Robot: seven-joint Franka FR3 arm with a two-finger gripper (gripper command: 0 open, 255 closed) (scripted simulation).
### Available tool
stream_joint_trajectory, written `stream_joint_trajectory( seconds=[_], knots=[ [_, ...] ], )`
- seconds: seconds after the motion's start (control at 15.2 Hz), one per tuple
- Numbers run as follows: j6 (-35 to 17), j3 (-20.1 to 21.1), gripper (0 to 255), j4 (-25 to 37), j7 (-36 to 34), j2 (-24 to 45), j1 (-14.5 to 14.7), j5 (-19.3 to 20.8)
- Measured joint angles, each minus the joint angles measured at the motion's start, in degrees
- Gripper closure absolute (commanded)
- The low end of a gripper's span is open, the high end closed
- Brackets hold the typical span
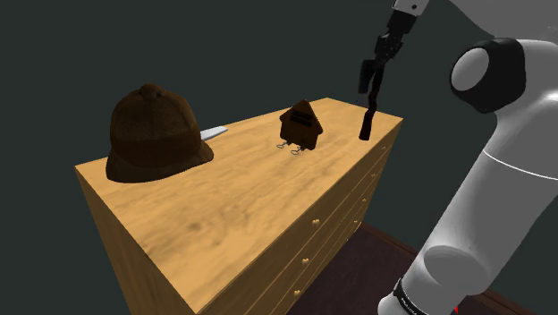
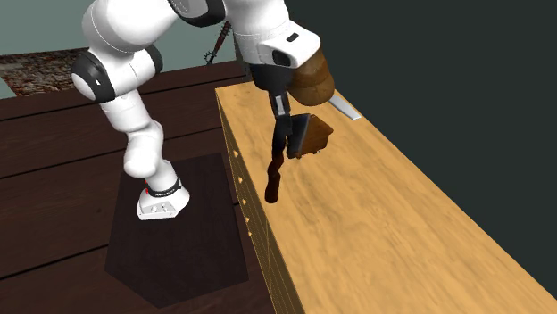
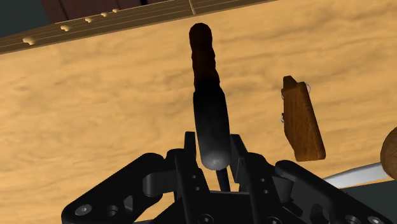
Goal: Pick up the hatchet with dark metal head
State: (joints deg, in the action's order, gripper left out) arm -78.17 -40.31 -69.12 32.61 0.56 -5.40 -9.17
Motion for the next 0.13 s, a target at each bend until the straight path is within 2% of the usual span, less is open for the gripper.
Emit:
stream_joint_trajectory(
  seconds=[0.13],
  knots=[
    [1.8,-0.4,255,2.6,0.3,1.2,-0.5,-1.0]
  ],
)
